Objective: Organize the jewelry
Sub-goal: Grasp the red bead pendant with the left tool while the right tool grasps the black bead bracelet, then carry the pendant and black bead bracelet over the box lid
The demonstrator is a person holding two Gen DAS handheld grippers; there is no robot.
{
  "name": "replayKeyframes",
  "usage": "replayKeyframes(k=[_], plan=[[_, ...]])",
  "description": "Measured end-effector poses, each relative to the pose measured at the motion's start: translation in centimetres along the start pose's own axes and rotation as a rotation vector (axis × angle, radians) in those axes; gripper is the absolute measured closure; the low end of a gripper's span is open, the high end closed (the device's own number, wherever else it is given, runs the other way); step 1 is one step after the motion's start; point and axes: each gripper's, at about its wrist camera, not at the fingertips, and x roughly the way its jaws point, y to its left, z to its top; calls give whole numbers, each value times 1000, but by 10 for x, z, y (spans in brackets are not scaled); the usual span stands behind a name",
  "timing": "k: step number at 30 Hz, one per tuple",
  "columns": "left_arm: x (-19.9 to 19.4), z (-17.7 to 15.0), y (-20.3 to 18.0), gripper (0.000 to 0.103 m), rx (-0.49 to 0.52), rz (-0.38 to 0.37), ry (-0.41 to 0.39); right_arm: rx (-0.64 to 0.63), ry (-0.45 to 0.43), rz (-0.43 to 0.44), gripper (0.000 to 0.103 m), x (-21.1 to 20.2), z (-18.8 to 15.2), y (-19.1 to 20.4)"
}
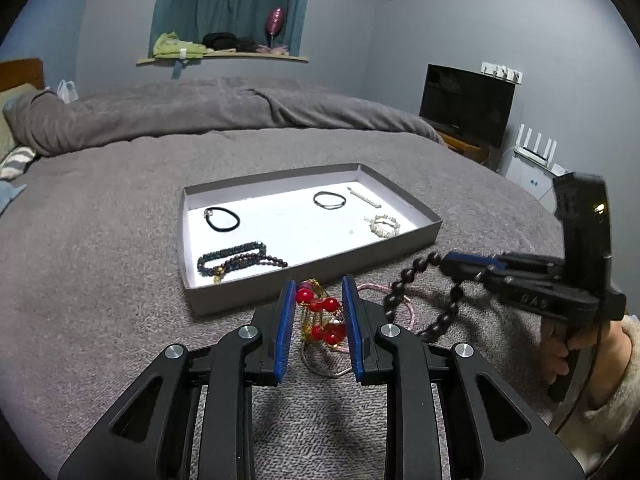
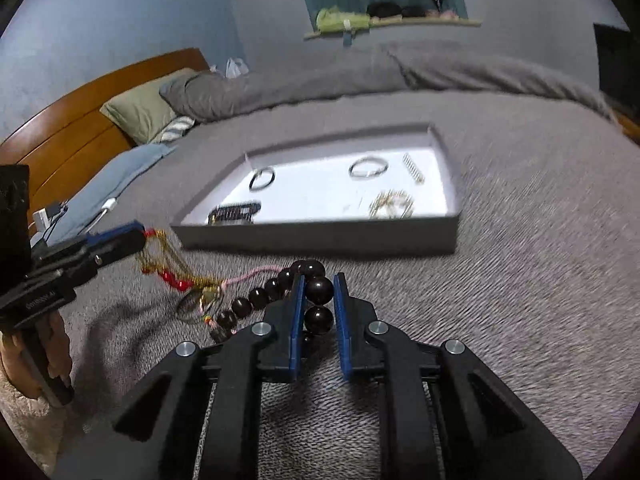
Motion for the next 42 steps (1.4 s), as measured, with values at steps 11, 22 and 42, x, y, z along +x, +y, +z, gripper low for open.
replayKeyframes(k=[11, 22, 42], plan=[[-9, 8, 2, 78, 0, 5, -27, 2, -104, -15, 89, -31, 26, -2], [-15, 57, 27, 78, -19, 76, -79, -6, -194, -68, 89, -40, 75, -10], [80, 106, 60, 78, -66, 71, -30, 38, -112, 7, 89, 63, 102, -12]])
